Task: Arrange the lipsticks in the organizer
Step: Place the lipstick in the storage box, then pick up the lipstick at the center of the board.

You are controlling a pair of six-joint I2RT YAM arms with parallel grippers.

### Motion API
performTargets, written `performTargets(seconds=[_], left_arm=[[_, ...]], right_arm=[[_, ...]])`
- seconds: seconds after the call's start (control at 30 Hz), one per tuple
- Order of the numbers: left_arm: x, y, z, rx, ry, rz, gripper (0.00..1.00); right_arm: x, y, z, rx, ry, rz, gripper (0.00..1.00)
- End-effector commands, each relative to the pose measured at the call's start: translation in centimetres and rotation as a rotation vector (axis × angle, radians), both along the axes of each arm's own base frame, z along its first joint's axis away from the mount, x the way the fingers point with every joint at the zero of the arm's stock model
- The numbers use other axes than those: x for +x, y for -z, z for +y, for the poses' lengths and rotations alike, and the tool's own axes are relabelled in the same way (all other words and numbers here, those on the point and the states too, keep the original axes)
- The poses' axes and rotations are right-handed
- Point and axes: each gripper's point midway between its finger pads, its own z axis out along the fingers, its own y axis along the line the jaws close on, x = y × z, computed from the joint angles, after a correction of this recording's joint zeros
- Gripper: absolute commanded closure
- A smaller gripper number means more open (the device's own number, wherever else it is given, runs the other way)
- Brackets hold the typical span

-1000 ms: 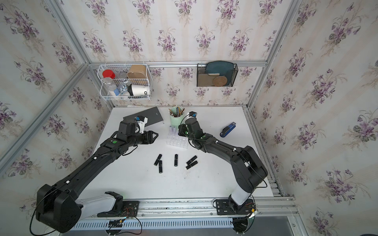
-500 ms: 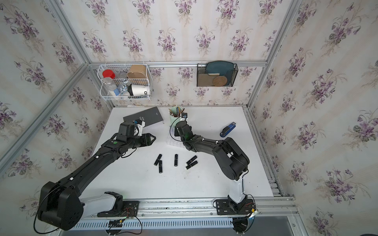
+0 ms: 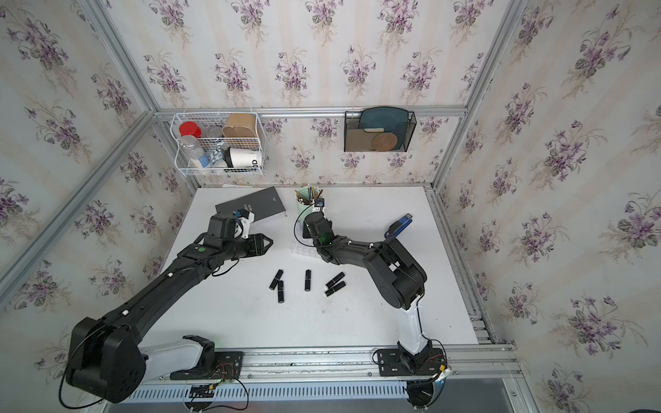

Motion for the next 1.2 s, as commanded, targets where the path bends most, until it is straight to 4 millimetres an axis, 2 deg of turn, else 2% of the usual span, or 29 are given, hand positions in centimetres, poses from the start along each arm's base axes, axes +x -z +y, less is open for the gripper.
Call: performTargets(seconds=[0.0, 0.2, 0.3, 0.37, 0.47, 0.63, 0.7, 0.8, 0.9, 1.0, 1.17], left_arm=[[0.0, -0.3, -0.2, -0.001, 0.016, -0.006, 0.38], [-0.2, -0.5, -0.4, -0.009, 0.036, -0.005, 0.38], [-0.4, -0.6, -0.9, -0.022, 0.069, -0.003, 0.38], [-0.6, -0.5, -0.9, -0.02, 0.071, 0.009, 0.38], [-1.4, 0.0, -0.5, 0.001, 0.062, 0.04, 0.37], [-4.2, 2.2, 1.1, 0.1, 0.034, 0.15, 0.35], [-6.2, 3.7, 1.4, 0.135, 0.033, 0.229, 0.35], [-8.4, 5.4, 1.0, 0.152, 0.051, 0.305, 0.36], [-9.8, 6.9, 0.3, 0.169, 0.079, 0.357, 0.36], [-10.4, 8.1, -0.1, 0.199, 0.109, 0.386, 0.41], [-9.4, 9.2, -0.7, 0.222, 0.136, 0.39, 0.51]], right_arm=[[0.3, 0.2, -0.3, -0.015, 0.016, -0.01, 0.89], [0.4, 1.4, -0.3, -0.031, 0.015, 0.01, 0.89], [0.3, 1.5, -0.2, -0.03, 0.012, 0.015, 0.81], [0.3, 1.0, -0.1, -0.023, 0.009, 0.014, 0.71], [0.1, 0.0, -0.3, -0.015, 0.009, 0.01, 0.62], [-0.9, -2.3, -0.7, 0.021, 0.001, 0.008, 0.55], [-1.8, -3.2, -1.4, 0.04, 0.008, 0.03, 0.53], [-3.7, -3.6, -2.8, 0.067, 0.024, 0.092, 0.53], [-6.7, -2.6, -3.5, 0.107, -0.001, 0.188, 0.53], [-9.9, -1.6, -3.5, 0.096, -0.044, 0.263, 0.54], [-13.7, -1.2, -2.9, 0.067, -0.112, 0.336, 0.56]])
